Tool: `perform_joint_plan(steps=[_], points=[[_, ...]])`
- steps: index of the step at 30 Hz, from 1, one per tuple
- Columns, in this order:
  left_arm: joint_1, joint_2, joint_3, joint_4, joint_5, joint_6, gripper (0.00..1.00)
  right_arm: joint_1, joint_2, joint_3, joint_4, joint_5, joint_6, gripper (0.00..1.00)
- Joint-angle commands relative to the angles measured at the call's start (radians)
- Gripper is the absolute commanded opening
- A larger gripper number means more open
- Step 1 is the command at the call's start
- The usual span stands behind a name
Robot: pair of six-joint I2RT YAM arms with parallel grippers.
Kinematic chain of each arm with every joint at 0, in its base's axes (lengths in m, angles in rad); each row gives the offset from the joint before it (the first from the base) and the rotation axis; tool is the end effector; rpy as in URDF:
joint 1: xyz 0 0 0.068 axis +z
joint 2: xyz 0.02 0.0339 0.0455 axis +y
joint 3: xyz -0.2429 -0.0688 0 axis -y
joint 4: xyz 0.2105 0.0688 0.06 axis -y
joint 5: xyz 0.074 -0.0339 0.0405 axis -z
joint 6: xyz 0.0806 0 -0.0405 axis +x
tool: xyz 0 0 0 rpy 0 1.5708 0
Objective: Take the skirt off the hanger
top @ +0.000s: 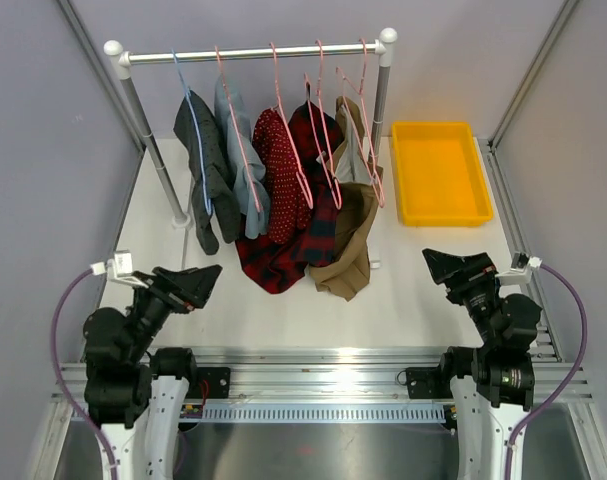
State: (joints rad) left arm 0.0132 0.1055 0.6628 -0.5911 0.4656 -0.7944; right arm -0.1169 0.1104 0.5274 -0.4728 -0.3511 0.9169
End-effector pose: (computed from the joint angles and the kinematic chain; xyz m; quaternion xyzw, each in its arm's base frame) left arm 0.0718 -0.0352 0.2964 -0.1274 0.7063 -0.4109 0.5622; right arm 0.0988 0.0163 0.2720 0.2492 0.6812 0.3803 0.5737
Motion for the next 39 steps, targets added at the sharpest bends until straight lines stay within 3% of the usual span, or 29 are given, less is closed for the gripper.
perform_joint_plan(steps=[1, 5, 7, 12, 17, 24, 28, 29, 30, 32, 34, 36, 39], points=[[-0.006, 0.01, 0.148, -0.065, -0.1, 0.026, 0.99, 0.003, 0.003, 0.03, -0.053, -0.023, -0.009, 0.99], [-0.007, -0.009, 0.103, 0.069, -0.038, -0.037, 0.99, 0.003, -0.021, -0.044, 0.076, -0.095, 0.051, 0.99], [-0.007, 0.044, 0.161, 0.097, -0.001, -0.026, 0.99, 0.003, -0.026, -0.085, 0.131, -0.13, 0.085, 0.99], [-0.007, 0.232, 0.501, -0.038, -0.102, 0.158, 0.99, 0.005, -0.006, -0.124, 0.209, -0.163, 0.088, 0.99], [0.017, 0.48, 0.722, -0.007, -0.059, 0.172, 0.99, 0.005, 0.005, -0.132, 0.197, -0.132, 0.056, 0.99], [-0.005, 0.845, 1.142, -0.085, -0.16, 0.227, 0.99, 0.022, 0.011, -0.029, 0.06, -0.051, -0.105, 0.99], [-0.241, 1.156, 1.473, -0.24, -0.437, 0.364, 0.99, 0.022, 0.009, -0.01, 0.031, -0.019, -0.136, 0.99], [-0.307, 1.239, 1.565, -0.284, -0.597, 0.398, 0.99, 0.022, 0.011, -0.01, 0.023, -0.017, -0.145, 0.99], [-0.403, 1.307, 1.768, -0.323, -0.649, 0.423, 0.99, 0.022, 0.015, -0.003, 0.019, -0.017, -0.148, 1.0], [-0.509, 1.472, 1.918, -0.389, -0.734, 0.457, 0.99, 0.022, 0.018, 0.017, -0.01, -0.009, -0.173, 0.99], [-0.603, 1.507, 1.905, -0.334, -0.859, 0.509, 0.99, 0.023, 0.017, 0.032, -0.033, 0.014, -0.197, 0.99], [-0.735, 1.485, 1.742, -0.248, -0.916, 0.55, 0.99, 0.028, 0.015, 0.055, -0.065, 0.041, -0.233, 0.99], [-0.852, 1.528, 1.705, -0.145, -0.953, 0.601, 0.99, 0.039, 0.011, 0.063, -0.092, 0.06, -0.26, 0.99]])
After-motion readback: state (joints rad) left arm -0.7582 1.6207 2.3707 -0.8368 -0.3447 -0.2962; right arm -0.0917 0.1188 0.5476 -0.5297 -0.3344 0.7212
